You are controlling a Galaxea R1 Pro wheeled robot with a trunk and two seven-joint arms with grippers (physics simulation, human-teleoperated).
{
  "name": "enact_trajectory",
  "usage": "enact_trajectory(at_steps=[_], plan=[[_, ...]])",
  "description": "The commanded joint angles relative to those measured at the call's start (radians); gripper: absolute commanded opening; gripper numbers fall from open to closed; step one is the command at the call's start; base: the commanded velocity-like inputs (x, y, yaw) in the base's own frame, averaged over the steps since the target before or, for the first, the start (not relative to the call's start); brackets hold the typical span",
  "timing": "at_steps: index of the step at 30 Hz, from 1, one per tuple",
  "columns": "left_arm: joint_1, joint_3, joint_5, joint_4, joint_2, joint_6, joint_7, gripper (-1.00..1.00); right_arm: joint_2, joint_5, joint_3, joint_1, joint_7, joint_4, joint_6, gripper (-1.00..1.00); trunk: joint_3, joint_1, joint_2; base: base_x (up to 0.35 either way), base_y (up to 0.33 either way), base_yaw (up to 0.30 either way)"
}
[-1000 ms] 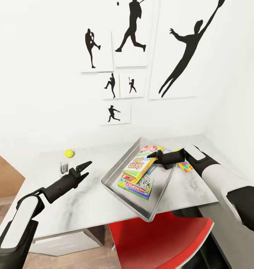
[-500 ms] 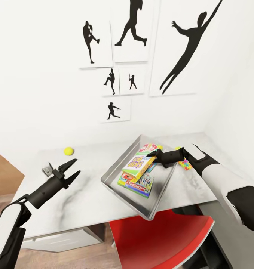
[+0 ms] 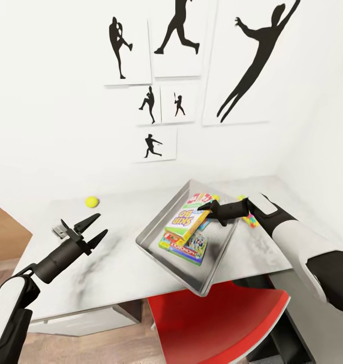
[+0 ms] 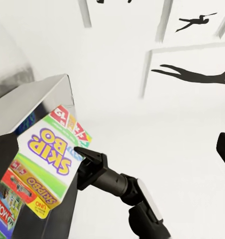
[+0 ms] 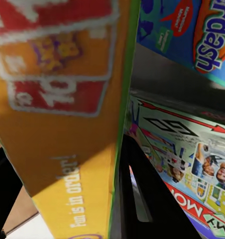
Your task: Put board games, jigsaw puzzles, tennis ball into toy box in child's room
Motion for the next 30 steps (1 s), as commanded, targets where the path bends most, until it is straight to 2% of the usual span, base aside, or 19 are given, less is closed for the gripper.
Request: enact_trajectory(at_steps=[1,5,15,30], plan=[[-0.001,0.001,-0.003,0.000,0.000,0.005,-0.005,1.00,-0.001,-0.011,0.006,-0.005,-0.007,-0.001,0.001,-1.00,-0.003,0.000,-0.002,0.000,0.000,0.000],[-0.001,0.002,0.000,0.000,0.002,0.007,-0.005,1.00,-0.001,-0.012,0.006,-0.013,-0.007,0.000,0.001,-1.00,-0.010,0.000,-0.002,0.000,0.000,0.000],[-0.001,0.001,0.067,0.001,0.027,0.025,-0.004,1.00,-0.001,-0.013,0.006,-0.054,-0.007,0.000,0.001,-1.00,-0.026,0.000,-0.002,0.000,0.000,0.000],[-0.002,-0.003,0.084,0.003,0.035,0.028,-0.002,1.00,-0.002,-0.013,0.006,-0.068,-0.007,0.000,0.001,-1.00,-0.050,0.000,-0.002,0.000,0.000,0.000]])
